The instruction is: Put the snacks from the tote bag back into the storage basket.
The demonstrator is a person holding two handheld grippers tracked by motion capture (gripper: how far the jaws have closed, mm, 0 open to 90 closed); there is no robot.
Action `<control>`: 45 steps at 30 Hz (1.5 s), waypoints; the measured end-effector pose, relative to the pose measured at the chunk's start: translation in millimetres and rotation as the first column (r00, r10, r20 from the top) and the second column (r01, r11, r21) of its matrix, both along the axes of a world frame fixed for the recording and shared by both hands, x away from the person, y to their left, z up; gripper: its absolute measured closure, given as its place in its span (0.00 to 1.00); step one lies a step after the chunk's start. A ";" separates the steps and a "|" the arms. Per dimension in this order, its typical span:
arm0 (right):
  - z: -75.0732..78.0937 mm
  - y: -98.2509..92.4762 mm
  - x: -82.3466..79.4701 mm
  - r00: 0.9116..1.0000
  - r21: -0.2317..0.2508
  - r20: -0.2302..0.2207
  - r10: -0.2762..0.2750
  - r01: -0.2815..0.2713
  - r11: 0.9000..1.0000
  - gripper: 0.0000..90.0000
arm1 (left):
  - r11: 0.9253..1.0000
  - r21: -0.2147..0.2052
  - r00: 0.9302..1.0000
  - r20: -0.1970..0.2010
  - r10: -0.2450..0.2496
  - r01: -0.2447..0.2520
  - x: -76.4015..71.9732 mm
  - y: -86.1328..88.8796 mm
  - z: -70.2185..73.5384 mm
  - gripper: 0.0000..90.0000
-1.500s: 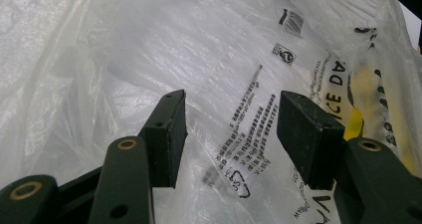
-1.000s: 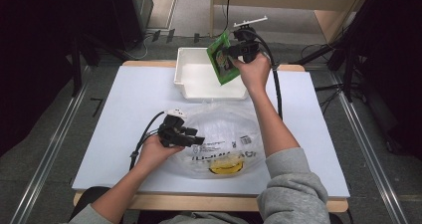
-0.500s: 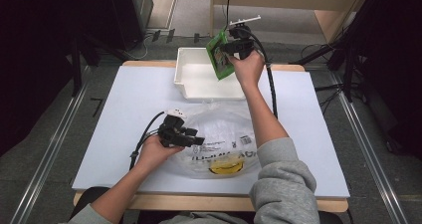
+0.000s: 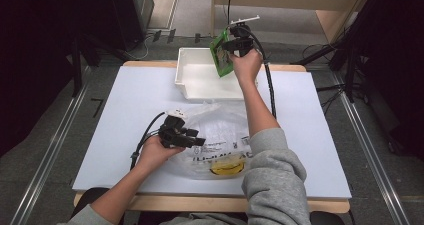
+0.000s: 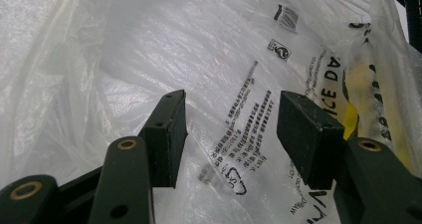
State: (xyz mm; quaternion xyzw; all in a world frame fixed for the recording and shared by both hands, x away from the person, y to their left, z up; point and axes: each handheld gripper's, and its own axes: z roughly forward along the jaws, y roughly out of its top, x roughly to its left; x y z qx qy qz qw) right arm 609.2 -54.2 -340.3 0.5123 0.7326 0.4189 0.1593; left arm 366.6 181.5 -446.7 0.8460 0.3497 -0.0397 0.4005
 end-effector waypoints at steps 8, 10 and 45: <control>-4.3 7.7 13.4 1.000 -0.012 -0.004 -0.014 0.014 1.000 0.82 | 1.000 -0.003 1.000 0.003 0.000 0.000 0.2 0.0 0.3 0.52; -6.4 9.3 16.4 1.000 -0.003 0.003 -0.024 0.024 1.000 0.82 | 1.000 -0.002 1.000 0.003 -0.002 0.002 0.3 0.2 0.3 0.52; -29.3 18.4 26.2 0.997 -0.011 0.014 -0.080 0.080 0.997 0.81 | 1.000 0.001 1.000 -0.002 -0.006 0.006 0.6 -1.4 -1.4 0.52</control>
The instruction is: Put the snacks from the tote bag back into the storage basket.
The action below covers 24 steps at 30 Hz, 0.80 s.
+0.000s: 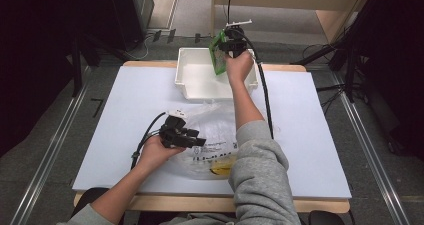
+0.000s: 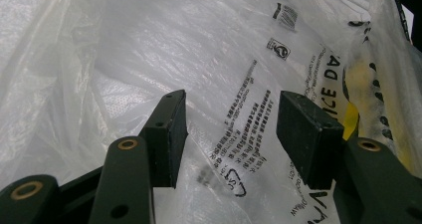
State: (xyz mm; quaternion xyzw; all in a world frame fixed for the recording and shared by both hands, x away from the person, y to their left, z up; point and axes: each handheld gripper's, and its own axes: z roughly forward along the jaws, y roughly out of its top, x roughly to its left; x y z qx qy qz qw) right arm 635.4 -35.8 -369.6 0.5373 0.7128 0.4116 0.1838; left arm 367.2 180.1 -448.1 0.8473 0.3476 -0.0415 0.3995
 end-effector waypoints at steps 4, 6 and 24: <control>-1.9 1.8 -0.6 1.000 -0.008 -0.002 0.010 -0.010 1.000 0.81 | 1.000 0.001 1.000 -0.004 -0.004 0.004 -0.3 -0.8 -0.1 0.52; -3.9 2.4 -1.4 1.000 -0.016 -0.003 0.016 -0.016 1.000 0.81 | 1.000 0.005 1.000 -0.003 -0.005 0.005 -0.4 -1.0 -0.2 0.52; -14.5 -8.2 -7.3 1.000 -0.006 -0.008 0.014 -0.014 1.000 0.82 | 1.000 0.011 1.000 -0.006 -0.009 0.009 -0.8 -2.9 -1.5 0.52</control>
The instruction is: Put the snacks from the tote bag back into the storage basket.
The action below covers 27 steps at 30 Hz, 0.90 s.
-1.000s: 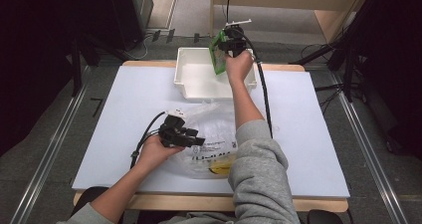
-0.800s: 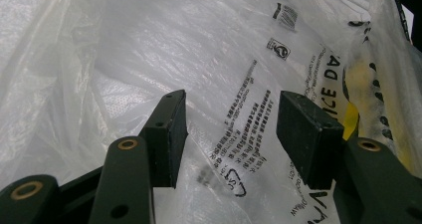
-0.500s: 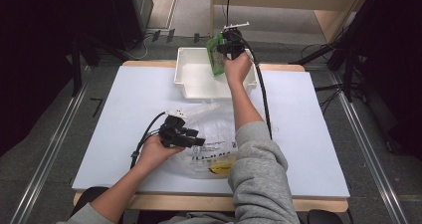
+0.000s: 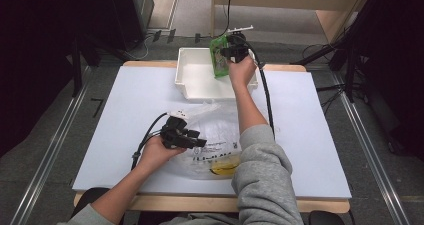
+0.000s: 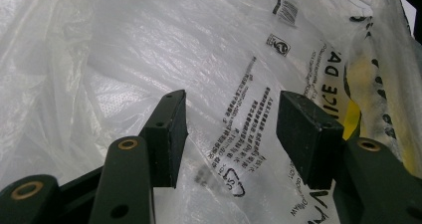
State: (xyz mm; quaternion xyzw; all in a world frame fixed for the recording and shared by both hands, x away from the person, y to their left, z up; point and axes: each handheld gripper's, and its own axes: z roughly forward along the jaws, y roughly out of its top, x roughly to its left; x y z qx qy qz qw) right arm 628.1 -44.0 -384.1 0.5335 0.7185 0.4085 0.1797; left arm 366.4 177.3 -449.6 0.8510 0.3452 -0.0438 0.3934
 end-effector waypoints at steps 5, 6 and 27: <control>0.0 0.9 3.2 1.000 0.019 0.018 -0.006 0.006 1.000 0.82 | 1.000 -0.003 1.000 0.000 0.004 -0.004 0.4 0.7 0.2 0.52; -0.4 1.6 3.4 1.000 0.015 0.018 -0.004 0.004 1.000 0.81 | 1.000 -0.003 1.000 0.000 0.004 -0.004 0.5 0.6 0.1 0.52; -14.0 -0.9 2.1 1.000 -0.029 -0.008 0.019 -0.019 0.999 0.74 | 1.000 0.004 1.000 -0.002 -0.004 0.004 -0.1 -1.2 -1.1 0.52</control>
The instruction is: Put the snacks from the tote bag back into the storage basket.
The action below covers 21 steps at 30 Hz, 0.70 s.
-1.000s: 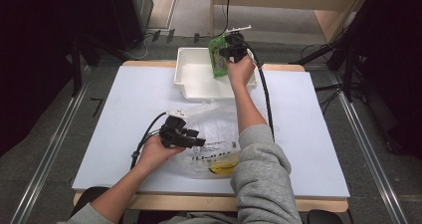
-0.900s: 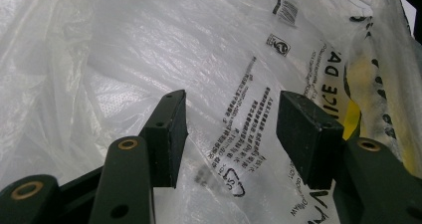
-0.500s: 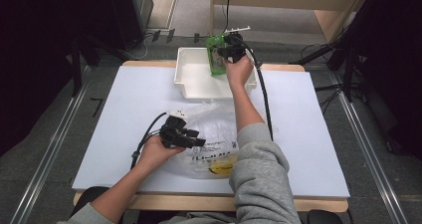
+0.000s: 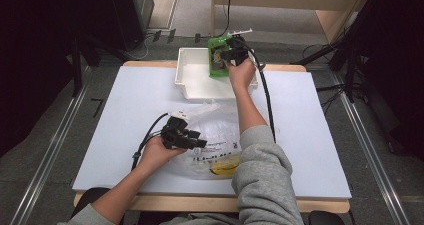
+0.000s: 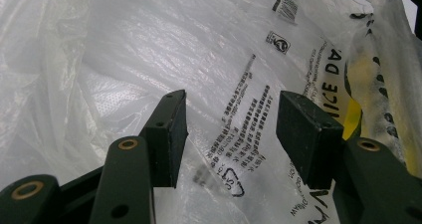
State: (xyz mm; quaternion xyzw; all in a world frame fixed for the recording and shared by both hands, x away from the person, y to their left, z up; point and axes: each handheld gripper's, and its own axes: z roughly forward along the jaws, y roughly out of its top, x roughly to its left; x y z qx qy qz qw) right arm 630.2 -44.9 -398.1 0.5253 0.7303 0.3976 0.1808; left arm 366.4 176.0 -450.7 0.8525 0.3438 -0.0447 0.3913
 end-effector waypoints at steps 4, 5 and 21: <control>-3.2 -0.1 2.7 1.000 -0.010 -0.016 -0.011 0.011 1.000 0.69 | 1.000 -0.002 1.000 -0.002 0.003 -0.003 0.1 0.3 0.0 0.52; -4.2 -0.4 3.7 1.000 -0.013 -0.020 -0.012 0.012 1.000 0.68 | 1.000 -0.002 1.000 -0.002 0.002 -0.002 0.2 0.5 0.1 0.52; -18.4 1.2 12.0 0.996 -0.034 -0.084 -0.031 0.028 0.999 0.57 | 1.000 -0.001 1.000 -0.002 0.003 -0.003 0.5 0.3 -0.6 0.52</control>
